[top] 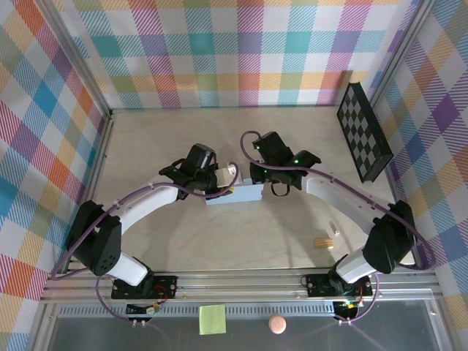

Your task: Fold the paper box

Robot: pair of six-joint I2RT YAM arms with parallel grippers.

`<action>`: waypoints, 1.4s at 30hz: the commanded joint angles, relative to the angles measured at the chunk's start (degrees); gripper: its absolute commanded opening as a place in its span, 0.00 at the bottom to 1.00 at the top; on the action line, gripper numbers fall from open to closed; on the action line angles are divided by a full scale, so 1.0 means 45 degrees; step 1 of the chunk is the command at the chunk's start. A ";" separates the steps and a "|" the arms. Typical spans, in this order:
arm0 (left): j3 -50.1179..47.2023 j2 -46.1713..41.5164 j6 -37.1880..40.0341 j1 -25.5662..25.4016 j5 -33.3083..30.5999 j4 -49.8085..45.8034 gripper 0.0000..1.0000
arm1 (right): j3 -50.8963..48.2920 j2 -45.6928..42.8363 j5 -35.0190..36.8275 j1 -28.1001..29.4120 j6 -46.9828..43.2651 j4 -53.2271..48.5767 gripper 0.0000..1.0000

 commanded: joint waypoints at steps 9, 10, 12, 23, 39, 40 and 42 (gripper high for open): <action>0.0095 0.0545 -0.0435 -0.0084 -0.0191 -0.0588 0.32 | -0.1669 0.0316 -0.0791 -0.0148 0.0495 0.0175 0.07; 0.0116 0.0567 -0.0469 -0.0087 -0.0215 -0.0593 0.33 | -0.1734 0.0319 -0.0748 -0.0154 0.0515 0.0222 0.06; 0.0116 0.0536 -0.0527 -0.0087 -0.0216 -0.0593 0.33 | -0.1836 0.0353 -0.0734 -0.0194 0.0540 0.0262 0.06; 0.0090 -0.0040 -0.1395 -0.0087 0.0101 -0.0337 0.45 | -0.2641 0.0626 -0.0845 -0.0212 0.0908 0.0846 0.05; 0.0836 -0.2605 -0.8822 -0.0067 -0.4375 -0.1107 0.57 | -0.2476 0.0826 -0.0813 -0.0233 0.0897 0.0724 0.05; 0.1092 -0.2634 -0.9192 -0.0048 -0.4604 -0.1662 0.57 | -0.2449 0.0826 -0.0810 -0.0228 0.0867 0.0669 0.05; 0.1433 -0.2683 -0.9678 -0.0038 -0.4747 -0.2840 0.54 | -0.2395 0.0827 -0.0782 -0.0232 0.0838 0.0615 0.05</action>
